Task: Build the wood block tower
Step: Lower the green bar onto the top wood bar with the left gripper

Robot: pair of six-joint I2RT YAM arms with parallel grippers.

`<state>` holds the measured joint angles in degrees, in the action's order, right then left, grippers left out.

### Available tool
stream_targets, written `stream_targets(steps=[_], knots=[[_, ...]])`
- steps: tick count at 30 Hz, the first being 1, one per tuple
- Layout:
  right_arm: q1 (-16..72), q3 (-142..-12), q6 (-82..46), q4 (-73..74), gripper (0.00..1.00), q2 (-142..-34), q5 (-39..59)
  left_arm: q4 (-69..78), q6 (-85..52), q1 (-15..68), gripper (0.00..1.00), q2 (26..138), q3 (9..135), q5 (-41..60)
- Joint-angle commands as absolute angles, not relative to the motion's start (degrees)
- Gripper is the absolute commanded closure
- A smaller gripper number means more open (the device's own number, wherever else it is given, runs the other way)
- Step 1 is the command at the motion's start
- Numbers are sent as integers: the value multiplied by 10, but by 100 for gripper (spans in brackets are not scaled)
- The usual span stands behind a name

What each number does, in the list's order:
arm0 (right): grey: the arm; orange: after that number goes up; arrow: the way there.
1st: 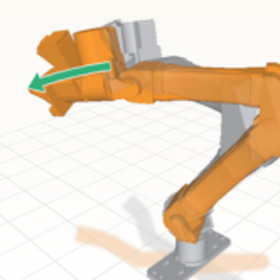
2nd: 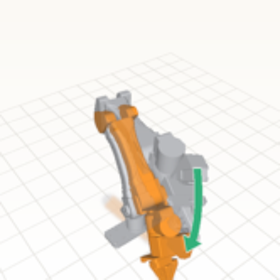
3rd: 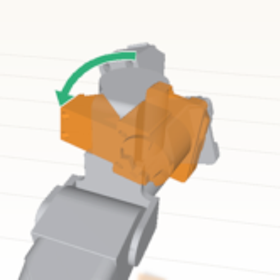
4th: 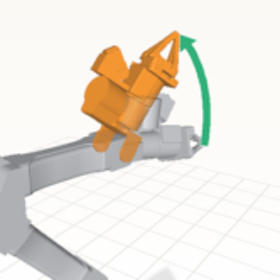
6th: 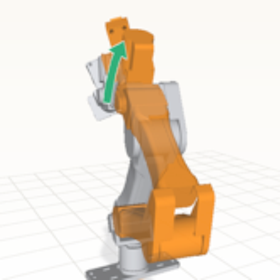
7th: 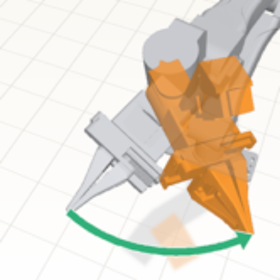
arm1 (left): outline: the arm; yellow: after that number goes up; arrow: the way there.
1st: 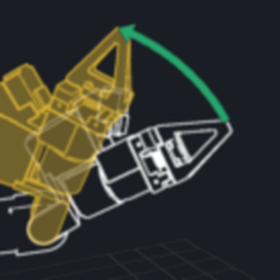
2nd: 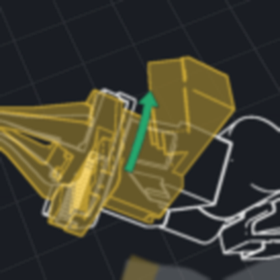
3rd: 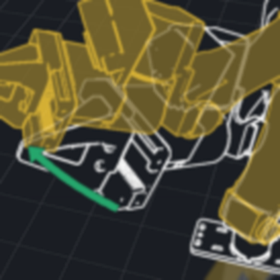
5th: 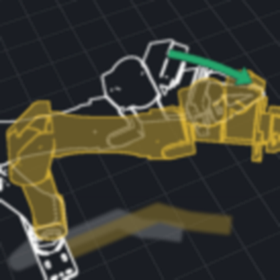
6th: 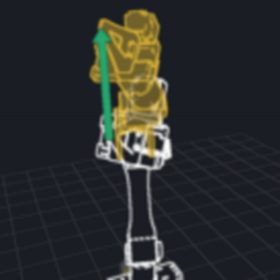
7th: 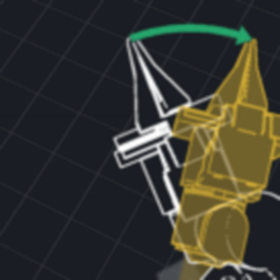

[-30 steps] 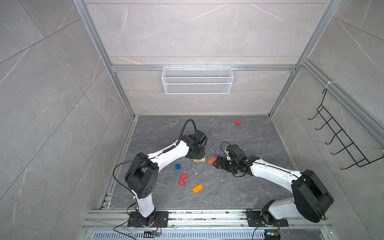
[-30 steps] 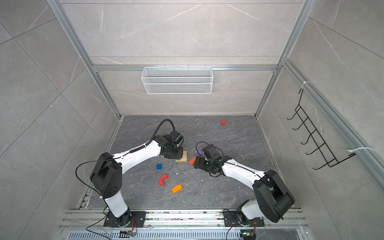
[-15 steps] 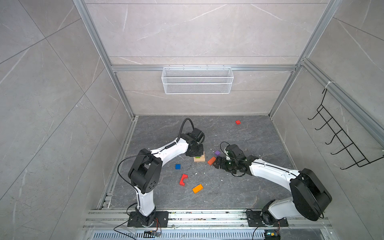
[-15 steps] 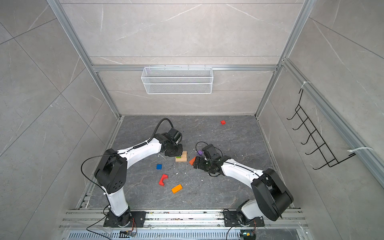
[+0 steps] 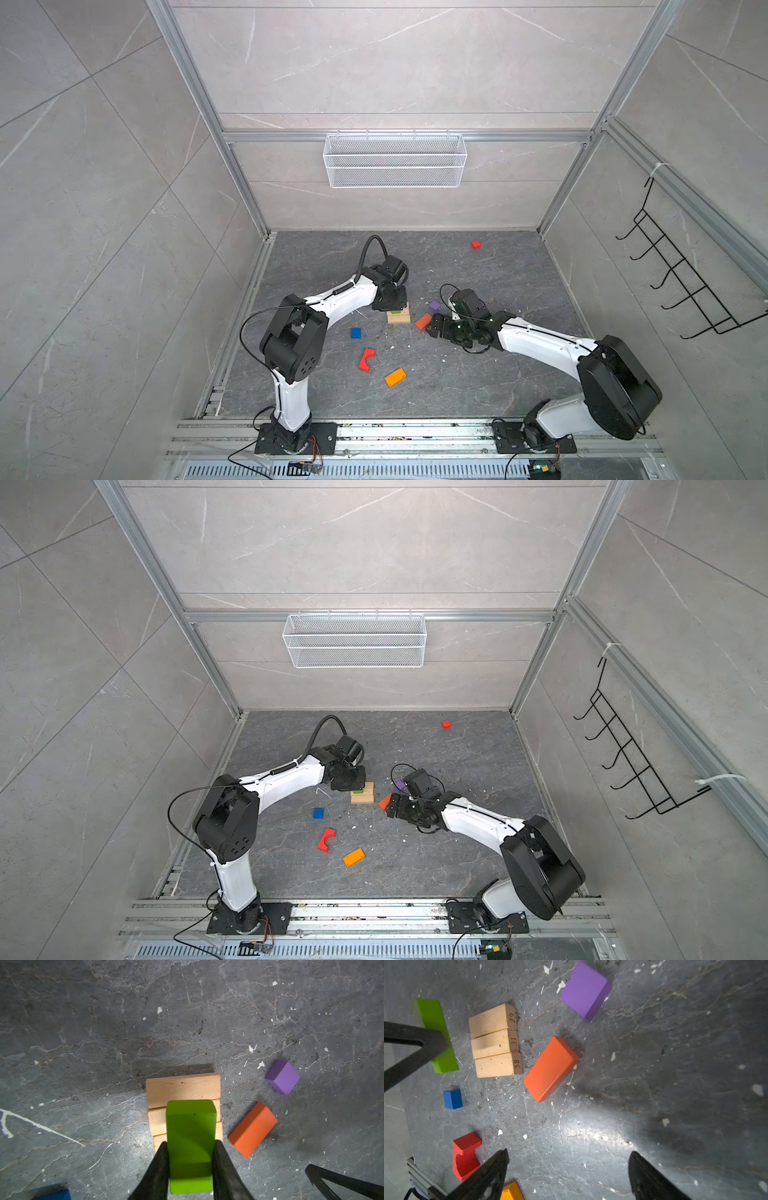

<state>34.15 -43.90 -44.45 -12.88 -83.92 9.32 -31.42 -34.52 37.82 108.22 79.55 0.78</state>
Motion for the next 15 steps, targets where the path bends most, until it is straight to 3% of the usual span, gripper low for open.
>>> stream_targets(steps=[1, 15], knots=[[347, -442, -455, -120, 11, -848, 96, -298, -351, 374, 100, 1089, 796, 21], [348, -440, -454, -120, 11, -855, 97, -292, -360, 369, 100, 1096, 777, 12]])
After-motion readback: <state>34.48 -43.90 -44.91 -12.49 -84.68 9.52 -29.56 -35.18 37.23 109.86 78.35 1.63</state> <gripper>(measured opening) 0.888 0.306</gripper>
